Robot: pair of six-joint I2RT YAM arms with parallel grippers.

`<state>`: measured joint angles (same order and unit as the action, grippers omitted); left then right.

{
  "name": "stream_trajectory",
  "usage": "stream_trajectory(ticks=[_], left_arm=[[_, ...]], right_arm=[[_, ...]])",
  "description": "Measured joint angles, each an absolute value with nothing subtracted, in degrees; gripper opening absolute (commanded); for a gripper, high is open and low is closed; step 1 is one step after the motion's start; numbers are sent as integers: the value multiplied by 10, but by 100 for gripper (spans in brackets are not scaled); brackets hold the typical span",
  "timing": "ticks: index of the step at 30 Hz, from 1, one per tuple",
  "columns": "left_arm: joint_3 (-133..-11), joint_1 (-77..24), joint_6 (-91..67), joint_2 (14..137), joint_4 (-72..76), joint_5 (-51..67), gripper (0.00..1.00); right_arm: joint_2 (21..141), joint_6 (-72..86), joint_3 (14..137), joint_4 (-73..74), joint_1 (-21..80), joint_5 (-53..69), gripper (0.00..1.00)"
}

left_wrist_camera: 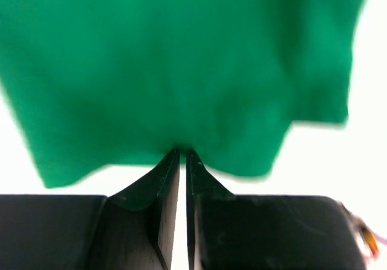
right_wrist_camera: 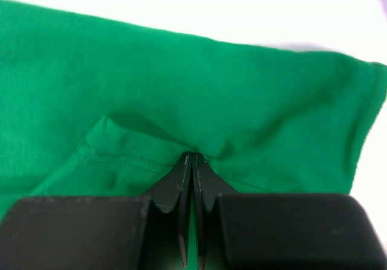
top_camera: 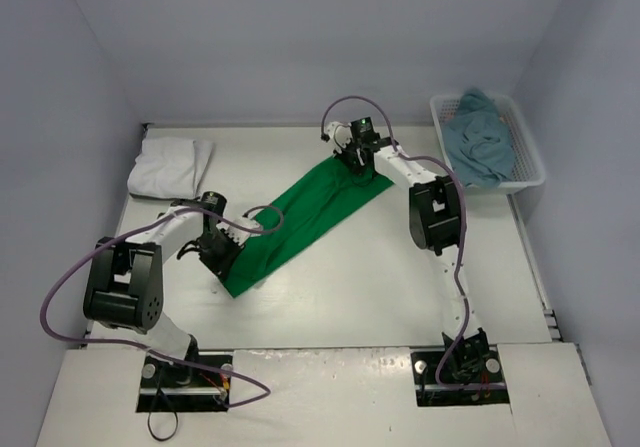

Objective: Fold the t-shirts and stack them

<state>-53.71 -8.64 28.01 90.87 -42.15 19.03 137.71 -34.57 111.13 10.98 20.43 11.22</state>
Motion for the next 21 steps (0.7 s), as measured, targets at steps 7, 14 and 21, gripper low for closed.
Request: stream_trajectory(ticks=[7,14,21], left_arm=[[-521,-159,295,898,-512,195,5],[-522,-190,294,877,-543,195,5],[-586,-190,274,853,-547,187,5]], right_arm=[[1450,-340,1221,101,214,111,0],[1449,-325,1214,85,221,107,1],[1334,-298,1050,56,229,82,6]])
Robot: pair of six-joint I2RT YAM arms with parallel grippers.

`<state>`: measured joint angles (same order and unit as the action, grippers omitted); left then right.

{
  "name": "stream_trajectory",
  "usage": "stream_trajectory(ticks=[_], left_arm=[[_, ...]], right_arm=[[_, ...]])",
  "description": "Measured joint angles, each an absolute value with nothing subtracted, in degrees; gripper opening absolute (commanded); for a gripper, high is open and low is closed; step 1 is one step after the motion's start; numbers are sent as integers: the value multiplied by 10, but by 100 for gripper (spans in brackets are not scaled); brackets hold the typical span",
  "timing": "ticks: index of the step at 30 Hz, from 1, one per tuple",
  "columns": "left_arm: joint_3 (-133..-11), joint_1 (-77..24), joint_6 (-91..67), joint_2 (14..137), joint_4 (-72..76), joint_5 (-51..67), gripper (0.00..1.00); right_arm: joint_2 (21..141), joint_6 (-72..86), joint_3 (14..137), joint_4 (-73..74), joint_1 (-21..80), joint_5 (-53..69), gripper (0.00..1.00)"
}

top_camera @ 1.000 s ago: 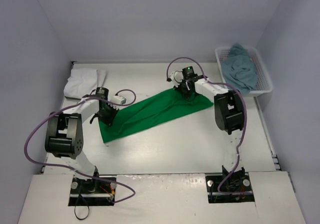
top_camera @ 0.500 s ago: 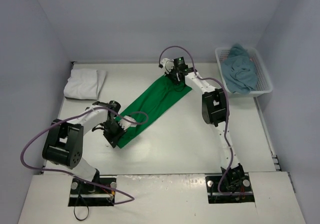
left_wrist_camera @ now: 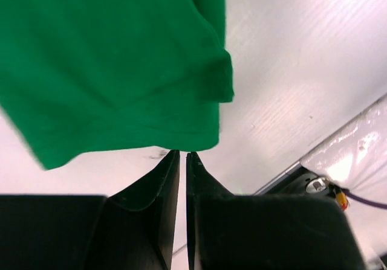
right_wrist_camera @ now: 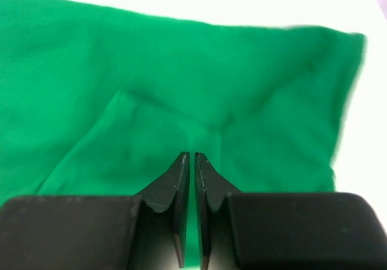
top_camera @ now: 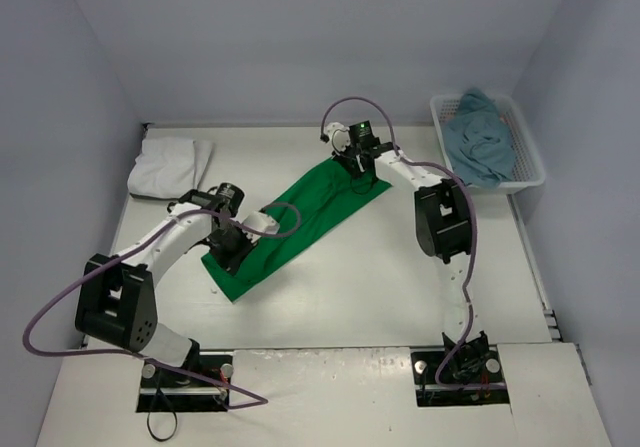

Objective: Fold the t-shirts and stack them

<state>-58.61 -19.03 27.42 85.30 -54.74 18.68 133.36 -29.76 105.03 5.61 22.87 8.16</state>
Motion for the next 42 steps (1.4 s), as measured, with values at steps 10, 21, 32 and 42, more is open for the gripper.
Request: stream_trajectory(ticks=[10,21,32,42], left_arm=[[-644,-190,247,823,-531,162,5],[-632,-187,253,932,-419,150,0],[-705,-156,240,1029,-377,183,0],[-638,-157,252,1000,-381,204,0]], right_arm=[[1130,-274,934,70,242,74,6],[1141,-262,855,98,245,99,0],[1196,-259,860,102,245,103,0],[1273,-266,946,97,245,107,0]])
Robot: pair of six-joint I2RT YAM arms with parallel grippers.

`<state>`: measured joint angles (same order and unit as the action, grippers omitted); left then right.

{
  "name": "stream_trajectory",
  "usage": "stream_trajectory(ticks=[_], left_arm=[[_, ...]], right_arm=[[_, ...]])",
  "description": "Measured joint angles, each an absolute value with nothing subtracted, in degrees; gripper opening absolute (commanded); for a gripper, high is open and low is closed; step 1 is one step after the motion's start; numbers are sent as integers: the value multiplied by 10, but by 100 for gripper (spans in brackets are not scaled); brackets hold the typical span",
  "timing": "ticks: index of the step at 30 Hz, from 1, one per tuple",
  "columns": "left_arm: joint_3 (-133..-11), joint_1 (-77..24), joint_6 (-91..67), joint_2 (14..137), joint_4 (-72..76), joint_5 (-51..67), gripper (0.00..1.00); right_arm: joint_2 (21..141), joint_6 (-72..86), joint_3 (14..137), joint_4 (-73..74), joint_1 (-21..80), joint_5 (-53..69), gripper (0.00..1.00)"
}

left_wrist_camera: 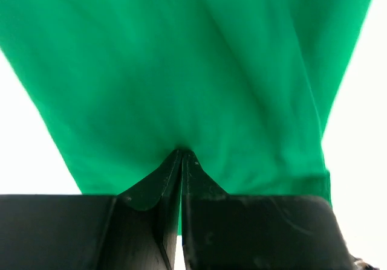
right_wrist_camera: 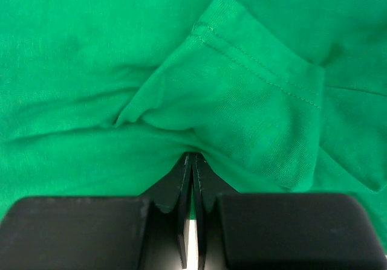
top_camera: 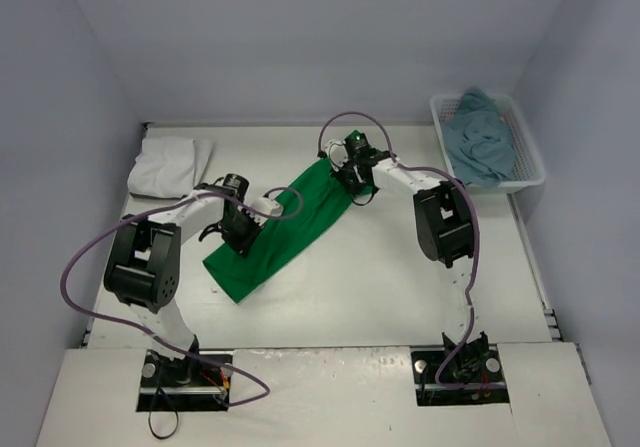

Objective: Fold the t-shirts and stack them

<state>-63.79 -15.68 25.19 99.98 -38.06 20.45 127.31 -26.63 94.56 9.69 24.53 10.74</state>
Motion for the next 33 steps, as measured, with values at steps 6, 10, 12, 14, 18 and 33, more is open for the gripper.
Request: stream_trajectory(ticks=[6,10,12,14,18,33], left_arm=[[-592,-157,266,967,-402,223,0],[-587,-157,278,965,-418,255,0],[-586,-159,285,967,-430,276,0],[-590,-162,293,976,-446,297,0],[-613,-177,316,1008,-482,346,0],[-775,-202,297,855,-467,399,0]], right_arm=[[1317,-276,1009,91,244,107,0],[1349,-284,1057,92,244,110,0],[1365,-290,1082,93,244,117,0],[1378,-298,1105,100,244,126,5],[1387,-308,1119,100,246,133,20],[1218,-248,940,78,250,62,33]])
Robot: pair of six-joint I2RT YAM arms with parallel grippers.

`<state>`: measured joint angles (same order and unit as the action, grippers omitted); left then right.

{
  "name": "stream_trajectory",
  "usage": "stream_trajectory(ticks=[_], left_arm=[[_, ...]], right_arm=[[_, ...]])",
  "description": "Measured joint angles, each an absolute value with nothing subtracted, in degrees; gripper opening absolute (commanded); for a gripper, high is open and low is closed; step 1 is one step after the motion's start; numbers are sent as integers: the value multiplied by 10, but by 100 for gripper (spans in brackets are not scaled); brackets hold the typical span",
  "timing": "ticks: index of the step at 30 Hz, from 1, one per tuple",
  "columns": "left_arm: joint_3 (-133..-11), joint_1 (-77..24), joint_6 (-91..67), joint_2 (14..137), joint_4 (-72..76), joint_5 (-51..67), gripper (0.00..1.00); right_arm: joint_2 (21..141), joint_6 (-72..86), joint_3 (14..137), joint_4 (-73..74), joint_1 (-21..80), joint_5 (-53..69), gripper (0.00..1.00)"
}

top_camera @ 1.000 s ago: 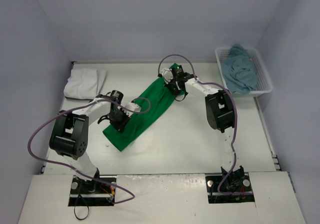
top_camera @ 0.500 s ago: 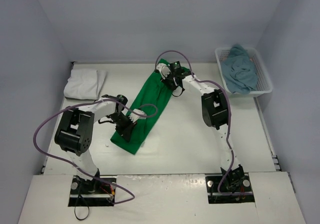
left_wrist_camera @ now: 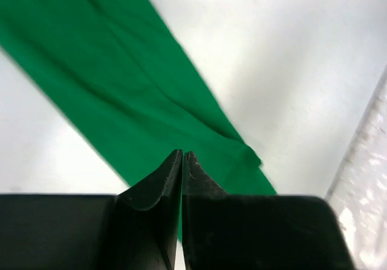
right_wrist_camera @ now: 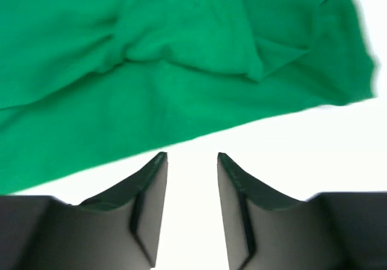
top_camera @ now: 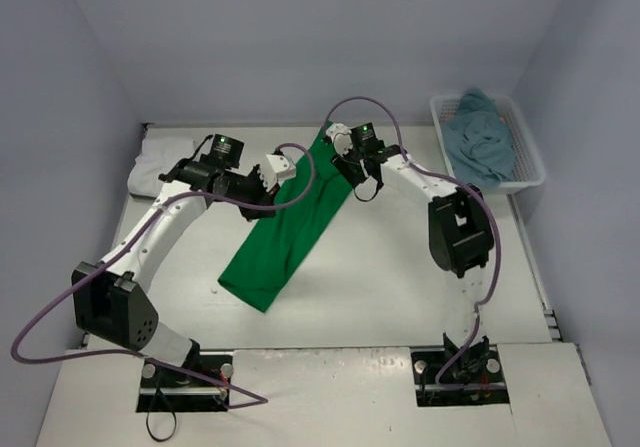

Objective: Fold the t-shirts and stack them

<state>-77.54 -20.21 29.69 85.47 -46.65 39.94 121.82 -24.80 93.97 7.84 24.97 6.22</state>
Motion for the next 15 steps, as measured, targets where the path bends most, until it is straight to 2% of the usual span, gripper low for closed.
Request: stream_trajectory(ticks=[3,4,5,9,15], left_arm=[[-806,-201,281,846,-435,357,0],[-802,-199,276,842,-427,339,0],[-796,-195,269,840,-419,322,0],[-773,-140,229,836,-395,273,0],[-772,53,154,825,-352,266,0]], right_arm=[[1164,-241,921,90,256,78,20],[1147,-241,917,95,262,86,9],[1133,-243,913,99,271,95,2],[1110,-242,905,123,331,144,0],[1127,-244,889,157,458,203,0]])
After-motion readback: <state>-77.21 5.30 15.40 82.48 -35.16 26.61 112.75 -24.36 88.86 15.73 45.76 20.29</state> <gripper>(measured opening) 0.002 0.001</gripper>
